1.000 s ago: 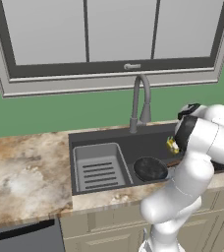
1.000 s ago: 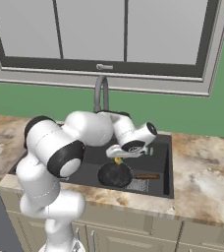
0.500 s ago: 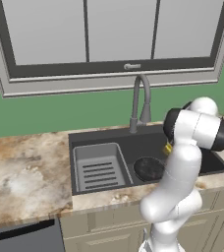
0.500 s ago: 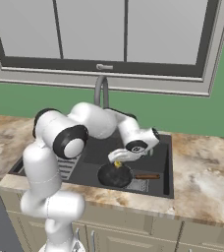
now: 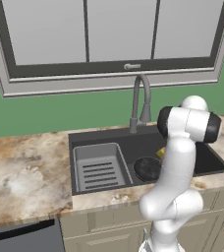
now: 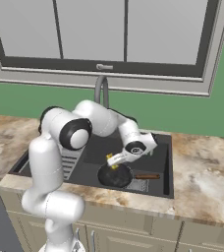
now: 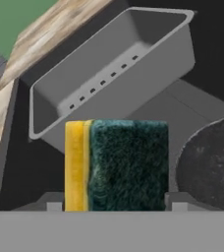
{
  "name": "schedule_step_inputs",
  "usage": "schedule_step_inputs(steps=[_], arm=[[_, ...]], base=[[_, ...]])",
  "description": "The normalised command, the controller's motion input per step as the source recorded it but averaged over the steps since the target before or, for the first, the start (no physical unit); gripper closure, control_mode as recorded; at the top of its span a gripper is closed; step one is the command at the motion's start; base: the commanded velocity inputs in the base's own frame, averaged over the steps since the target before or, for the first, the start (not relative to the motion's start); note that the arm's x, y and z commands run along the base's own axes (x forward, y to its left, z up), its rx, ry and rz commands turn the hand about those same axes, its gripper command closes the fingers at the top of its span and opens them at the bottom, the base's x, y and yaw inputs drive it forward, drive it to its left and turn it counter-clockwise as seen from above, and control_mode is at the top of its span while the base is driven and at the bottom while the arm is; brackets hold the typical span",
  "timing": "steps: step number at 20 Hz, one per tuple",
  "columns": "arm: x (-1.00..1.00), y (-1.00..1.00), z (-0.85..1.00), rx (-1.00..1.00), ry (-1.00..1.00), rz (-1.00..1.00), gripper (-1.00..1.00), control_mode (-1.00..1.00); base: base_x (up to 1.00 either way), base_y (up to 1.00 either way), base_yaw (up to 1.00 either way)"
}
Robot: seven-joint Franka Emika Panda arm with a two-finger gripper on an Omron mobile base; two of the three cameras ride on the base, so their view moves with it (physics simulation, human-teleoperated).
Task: Pick the pan and sponge and place them into the sink. Then turn on the water.
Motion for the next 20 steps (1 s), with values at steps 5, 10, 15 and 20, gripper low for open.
schedule_step_inputs(steps=[5,10,15,20], arm=[[0.09,0.15,-0.10,-0.02,-0.17,0.09,1.00,-1.00],[0.13,0.14,-0.18,-0.05,-0.21,0.04,1.00,-1.00],[0.17,0.16,-0.22,-0.03,-0.17,-0.01,1.00,-1.00],[0.13,0.12,-0.15,0.00,-0.04,0.00,1.00,-1.00]], base=[[0.00,0.00,0.00],[0.00,0.00,0.00],[0.00,0.00,0.00],[0.00,0.00,0.00]])
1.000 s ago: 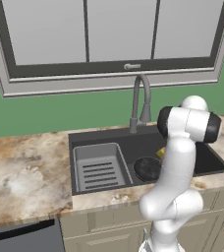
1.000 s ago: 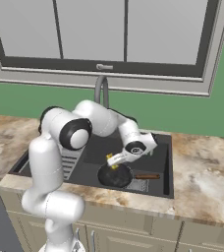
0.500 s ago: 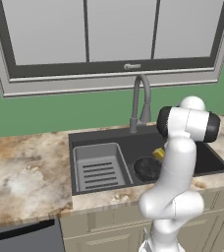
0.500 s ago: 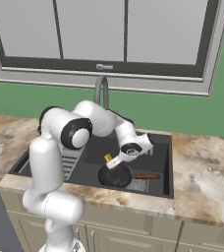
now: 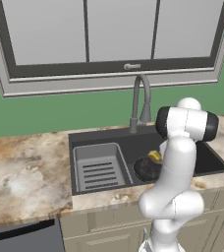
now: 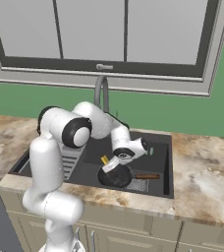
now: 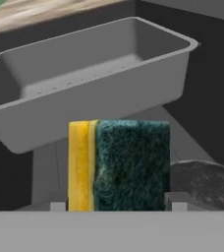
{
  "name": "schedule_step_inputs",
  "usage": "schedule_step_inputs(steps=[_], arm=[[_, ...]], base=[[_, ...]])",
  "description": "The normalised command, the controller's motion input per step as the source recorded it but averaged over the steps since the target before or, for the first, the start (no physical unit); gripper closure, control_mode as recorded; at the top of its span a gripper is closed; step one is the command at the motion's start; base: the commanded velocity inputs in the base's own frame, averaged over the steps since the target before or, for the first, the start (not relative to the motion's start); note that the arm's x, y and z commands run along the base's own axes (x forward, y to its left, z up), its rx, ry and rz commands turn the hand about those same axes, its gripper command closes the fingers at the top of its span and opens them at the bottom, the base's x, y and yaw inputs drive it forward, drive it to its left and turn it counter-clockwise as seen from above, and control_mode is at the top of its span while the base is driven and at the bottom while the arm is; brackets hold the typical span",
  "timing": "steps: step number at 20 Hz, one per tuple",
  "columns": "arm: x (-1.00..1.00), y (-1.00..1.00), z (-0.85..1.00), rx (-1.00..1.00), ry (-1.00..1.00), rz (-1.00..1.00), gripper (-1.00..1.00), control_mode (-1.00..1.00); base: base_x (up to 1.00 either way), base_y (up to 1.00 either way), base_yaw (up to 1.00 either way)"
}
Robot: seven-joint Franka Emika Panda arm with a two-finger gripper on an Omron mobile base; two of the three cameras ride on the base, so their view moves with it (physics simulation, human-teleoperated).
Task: Pick the pan and sponge and place them into the sink. Then turn on the water.
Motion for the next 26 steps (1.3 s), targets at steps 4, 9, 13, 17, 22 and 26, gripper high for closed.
schedule_step_inputs(steps=[4,9,13,17,22,26], arm=[[-0.04,0.09,-0.03,0.02,0.00,0.02,1.00,-1.00],[0.00,-0.01,-0.15,0.00,-0.02,0.01,1.00,-1.00],[0.04,-0.01,-0.35,-0.06,-0.03,-0.02,1.00,-1.00],[0.16,-0.04,-0.25,-0.06,-0.01,-0.03,1.00,-1.00],[0.27,-0.02,-0.10,-0.05,0.00,-0.02,1.00,-1.00],[0.27,-0.04,-0.14,-0.05,-0.02,-0.02,1.00,-1.00]], base=[[0.00,0.00,0.00],[0.00,0.00,0.00],[0.00,0.00,0.00],[0.00,0.00,0.00],[0.00,0.00,0.00],[0.00,0.00,0.00]])
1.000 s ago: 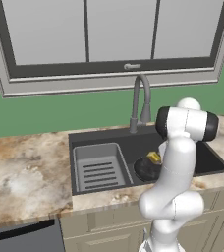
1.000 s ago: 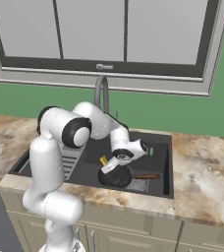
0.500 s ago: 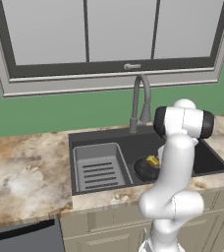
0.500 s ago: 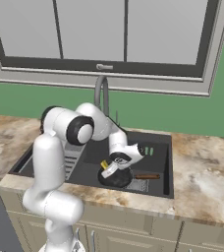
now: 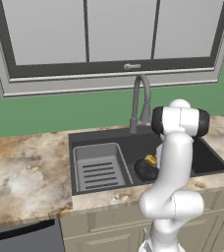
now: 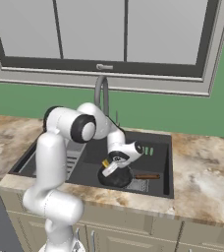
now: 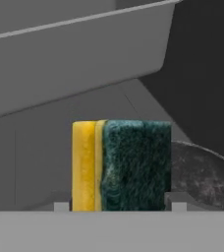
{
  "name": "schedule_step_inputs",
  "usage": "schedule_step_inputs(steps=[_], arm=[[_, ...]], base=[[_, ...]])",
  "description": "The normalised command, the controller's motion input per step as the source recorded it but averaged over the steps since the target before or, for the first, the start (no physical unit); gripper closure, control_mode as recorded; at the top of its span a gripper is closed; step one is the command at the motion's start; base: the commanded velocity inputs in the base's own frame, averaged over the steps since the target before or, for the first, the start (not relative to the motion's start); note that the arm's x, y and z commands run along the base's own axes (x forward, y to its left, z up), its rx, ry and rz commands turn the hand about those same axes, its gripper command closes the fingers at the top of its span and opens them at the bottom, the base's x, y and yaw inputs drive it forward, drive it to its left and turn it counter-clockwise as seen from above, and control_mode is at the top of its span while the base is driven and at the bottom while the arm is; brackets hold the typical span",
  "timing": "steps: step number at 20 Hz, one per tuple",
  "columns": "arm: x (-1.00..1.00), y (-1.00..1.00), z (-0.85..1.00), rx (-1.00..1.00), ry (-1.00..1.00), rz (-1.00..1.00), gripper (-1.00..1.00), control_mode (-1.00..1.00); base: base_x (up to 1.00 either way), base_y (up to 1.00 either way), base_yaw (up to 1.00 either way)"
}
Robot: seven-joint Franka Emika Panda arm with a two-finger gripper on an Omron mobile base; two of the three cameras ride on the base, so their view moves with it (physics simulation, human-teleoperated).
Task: Pick the pan and sponge and place them into the sink. Then turn on the water.
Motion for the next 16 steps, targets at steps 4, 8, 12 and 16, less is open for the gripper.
schedule_step_inputs(steps=[4,8,12,16], arm=[[0.21,-0.14,-0.22,-0.04,-0.03,-0.02,1.00,-1.00],[0.17,-0.21,-0.28,-0.02,-0.06,-0.01,1.00,-1.00],[0.12,-0.18,-0.26,-0.01,-0.09,0.00,1.00,-1.00],[0.12,-0.10,-0.24,0.00,-0.10,0.00,1.00,-1.00]], base=[[0.00,0.00,0.00],[0.00,0.00,0.00],[0.00,0.00,0.00],[0.00,0.00,0.00]])
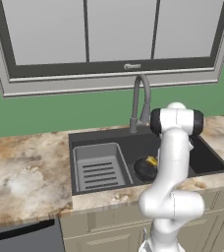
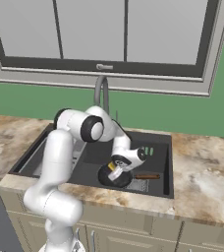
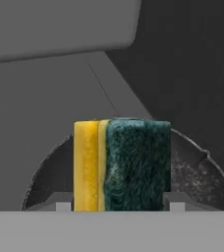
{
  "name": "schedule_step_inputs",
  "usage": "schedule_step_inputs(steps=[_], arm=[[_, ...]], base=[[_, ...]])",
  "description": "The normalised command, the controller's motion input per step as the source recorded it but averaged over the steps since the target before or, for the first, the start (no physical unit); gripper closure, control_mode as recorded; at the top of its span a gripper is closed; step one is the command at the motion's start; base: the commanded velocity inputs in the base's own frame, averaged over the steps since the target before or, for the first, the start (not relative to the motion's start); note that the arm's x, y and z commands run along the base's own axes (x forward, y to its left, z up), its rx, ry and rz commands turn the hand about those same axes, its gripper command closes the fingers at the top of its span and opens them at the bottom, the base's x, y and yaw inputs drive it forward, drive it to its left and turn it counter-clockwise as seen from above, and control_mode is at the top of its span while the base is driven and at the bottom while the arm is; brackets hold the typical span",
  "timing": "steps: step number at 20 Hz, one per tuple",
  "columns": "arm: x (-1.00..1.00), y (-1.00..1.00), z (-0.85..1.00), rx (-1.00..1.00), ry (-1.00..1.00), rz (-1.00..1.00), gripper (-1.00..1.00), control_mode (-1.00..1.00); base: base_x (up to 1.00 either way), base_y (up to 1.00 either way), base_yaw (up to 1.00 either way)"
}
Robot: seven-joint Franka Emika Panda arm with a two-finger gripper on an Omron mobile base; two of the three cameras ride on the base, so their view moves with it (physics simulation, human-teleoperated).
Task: Pick the pan and sponge and place them into the sink. Then turn on the water.
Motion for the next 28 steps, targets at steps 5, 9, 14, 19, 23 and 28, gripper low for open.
schedule_step_inputs(steps=[5,9,14,19,23,28], arm=[[0.17,0.00,-0.26,-0.01,-0.09,0.00,1.00,-1.00],[0.19,0.00,-0.25,-0.02,-0.09,0.00,1.00,-1.00],[0.32,0.00,-0.19,-0.01,-0.01,0.00,1.00,-1.00],[0.36,0.00,-0.17,-0.02,0.07,-0.02,1.00,-1.00],[0.34,-0.02,-0.18,-0.02,0.10,-0.02,1.00,-1.00],[0.07,0.02,-0.38,-0.08,-0.04,-0.01,1.00,-1.00]], base=[[0.00,0.00,0.00],[0.00,0.00,0.00],[0.00,0.00,0.00],[0.00,0.00,0.00],[0.00,0.00,0.00],[0.00,0.00,0.00]])
